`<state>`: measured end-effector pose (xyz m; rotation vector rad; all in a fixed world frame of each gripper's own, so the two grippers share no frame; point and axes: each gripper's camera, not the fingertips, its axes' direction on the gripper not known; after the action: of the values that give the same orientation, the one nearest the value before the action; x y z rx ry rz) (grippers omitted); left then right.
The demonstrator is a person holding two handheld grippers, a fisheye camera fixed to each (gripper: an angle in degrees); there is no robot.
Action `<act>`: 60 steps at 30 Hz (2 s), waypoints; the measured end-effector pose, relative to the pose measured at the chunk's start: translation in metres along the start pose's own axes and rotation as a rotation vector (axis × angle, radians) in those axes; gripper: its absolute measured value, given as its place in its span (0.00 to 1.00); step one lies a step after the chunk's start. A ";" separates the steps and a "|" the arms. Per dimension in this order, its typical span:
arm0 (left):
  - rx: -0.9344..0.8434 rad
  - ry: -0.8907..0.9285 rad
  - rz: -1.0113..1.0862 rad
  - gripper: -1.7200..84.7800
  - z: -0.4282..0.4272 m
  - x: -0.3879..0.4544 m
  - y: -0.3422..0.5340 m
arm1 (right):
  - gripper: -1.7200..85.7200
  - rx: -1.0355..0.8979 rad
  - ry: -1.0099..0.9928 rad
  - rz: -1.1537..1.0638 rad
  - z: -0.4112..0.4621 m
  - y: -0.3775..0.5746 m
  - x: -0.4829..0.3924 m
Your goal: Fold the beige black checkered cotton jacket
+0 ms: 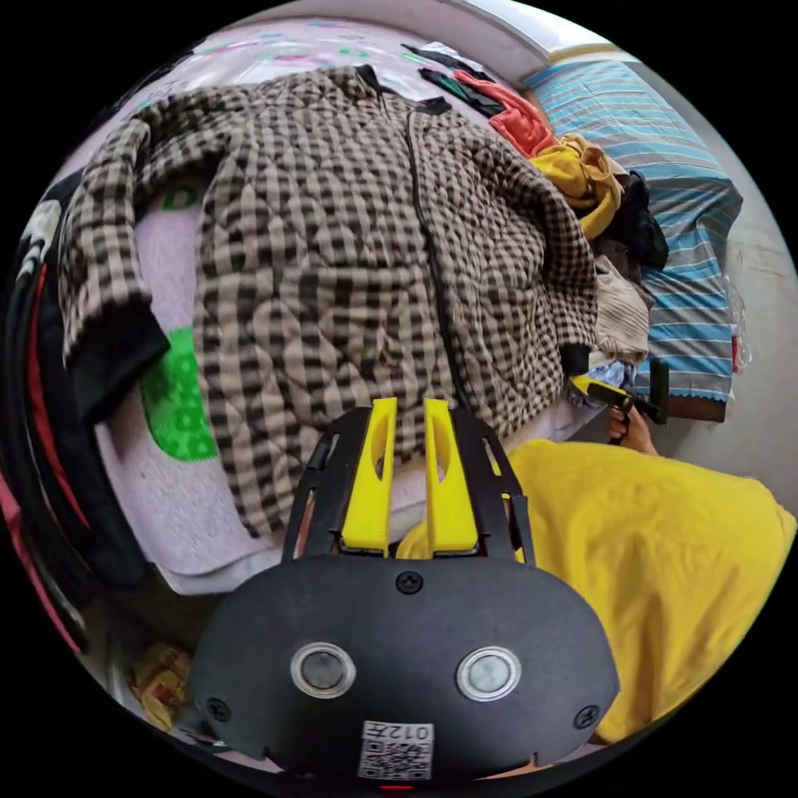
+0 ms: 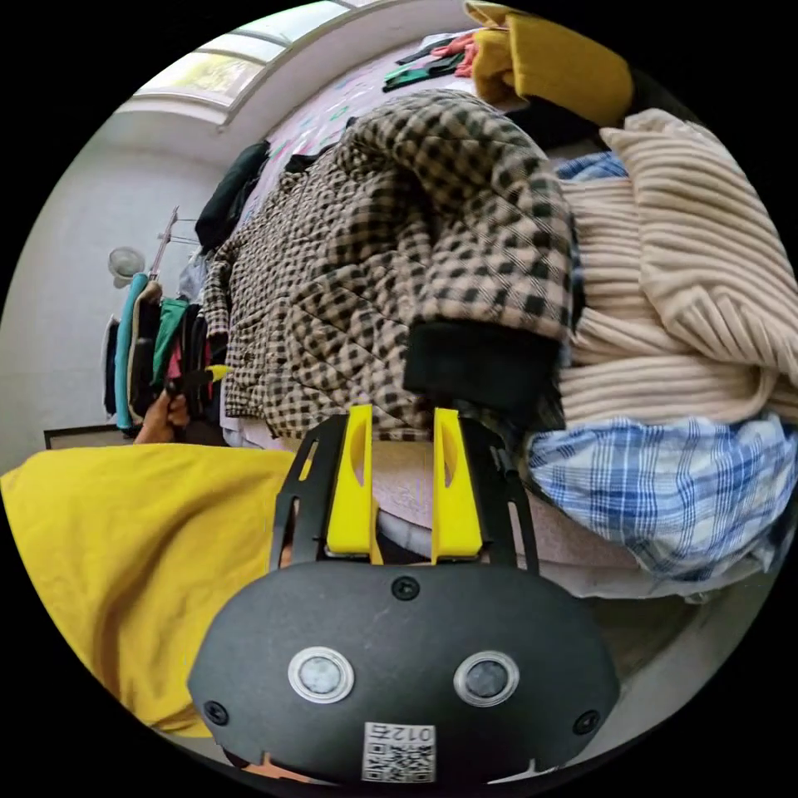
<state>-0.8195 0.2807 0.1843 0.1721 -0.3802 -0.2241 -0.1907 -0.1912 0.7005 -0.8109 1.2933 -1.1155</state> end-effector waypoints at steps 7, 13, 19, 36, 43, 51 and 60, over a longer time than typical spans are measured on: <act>-0.094 -0.024 0.190 0.09 0.047 0.053 0.000 | 0.15 0.042 -0.086 0.027 0.019 0.011 0.014; -0.165 0.040 0.123 0.10 0.085 0.036 -0.044 | 0.07 0.014 -0.065 0.063 0.024 0.009 0.022; -0.115 -0.067 0.219 0.07 0.069 0.050 -0.053 | 0.03 0.021 -0.173 0.151 -0.009 0.032 0.038; 0.013 -0.126 0.183 0.10 0.026 0.000 0.013 | 0.13 0.087 0.041 0.044 -0.041 0.077 0.022; -0.069 -0.542 0.192 0.14 0.029 -0.016 0.056 | 0.14 0.077 0.015 -0.040 -0.032 0.049 0.021; 0.122 -0.206 -0.271 0.15 -0.028 -0.114 0.078 | 0.09 -0.012 0.020 -0.017 -0.023 0.022 0.020; -0.017 -0.056 -0.291 0.10 -0.011 -0.137 0.061 | 0.08 -0.052 -0.013 0.043 -0.031 0.007 0.027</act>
<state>-0.9280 0.3745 0.1397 0.2048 -0.4086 -0.5197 -0.2216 -0.2113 0.6812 -0.8240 1.3281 -1.0444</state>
